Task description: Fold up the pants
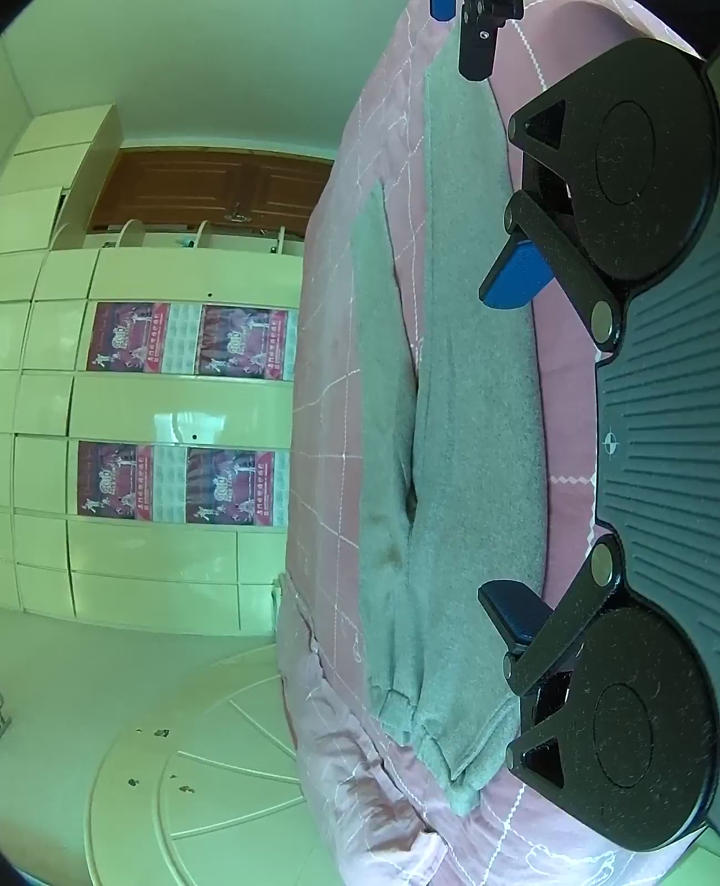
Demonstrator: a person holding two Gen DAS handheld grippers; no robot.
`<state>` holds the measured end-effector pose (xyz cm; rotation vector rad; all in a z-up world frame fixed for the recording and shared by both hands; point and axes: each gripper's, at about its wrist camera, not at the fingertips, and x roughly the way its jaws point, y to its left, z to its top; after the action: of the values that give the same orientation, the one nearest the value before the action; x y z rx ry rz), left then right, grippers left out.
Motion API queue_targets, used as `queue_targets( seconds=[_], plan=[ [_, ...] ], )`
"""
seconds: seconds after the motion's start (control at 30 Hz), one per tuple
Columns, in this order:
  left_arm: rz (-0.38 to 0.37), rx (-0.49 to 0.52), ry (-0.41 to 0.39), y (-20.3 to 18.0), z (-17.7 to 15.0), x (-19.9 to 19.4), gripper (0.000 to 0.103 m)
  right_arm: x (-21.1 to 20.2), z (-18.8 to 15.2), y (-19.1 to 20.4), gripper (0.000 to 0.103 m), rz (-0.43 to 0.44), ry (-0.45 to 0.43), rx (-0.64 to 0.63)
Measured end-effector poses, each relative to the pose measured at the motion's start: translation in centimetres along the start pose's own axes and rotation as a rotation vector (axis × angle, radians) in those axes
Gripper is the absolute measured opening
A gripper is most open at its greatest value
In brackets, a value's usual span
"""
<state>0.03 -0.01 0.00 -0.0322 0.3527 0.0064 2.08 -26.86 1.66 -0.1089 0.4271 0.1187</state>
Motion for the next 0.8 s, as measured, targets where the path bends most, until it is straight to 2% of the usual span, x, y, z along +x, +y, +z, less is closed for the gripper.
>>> queue_targets(
  seconds=[0.8],
  plan=[
    [0.01, 0.002, -0.007, -0.06, -0.03, -0.18, 0.103, -0.01, 0.05, -0.06, 0.097, -0.001, -0.006, 0.001]
  ],
)
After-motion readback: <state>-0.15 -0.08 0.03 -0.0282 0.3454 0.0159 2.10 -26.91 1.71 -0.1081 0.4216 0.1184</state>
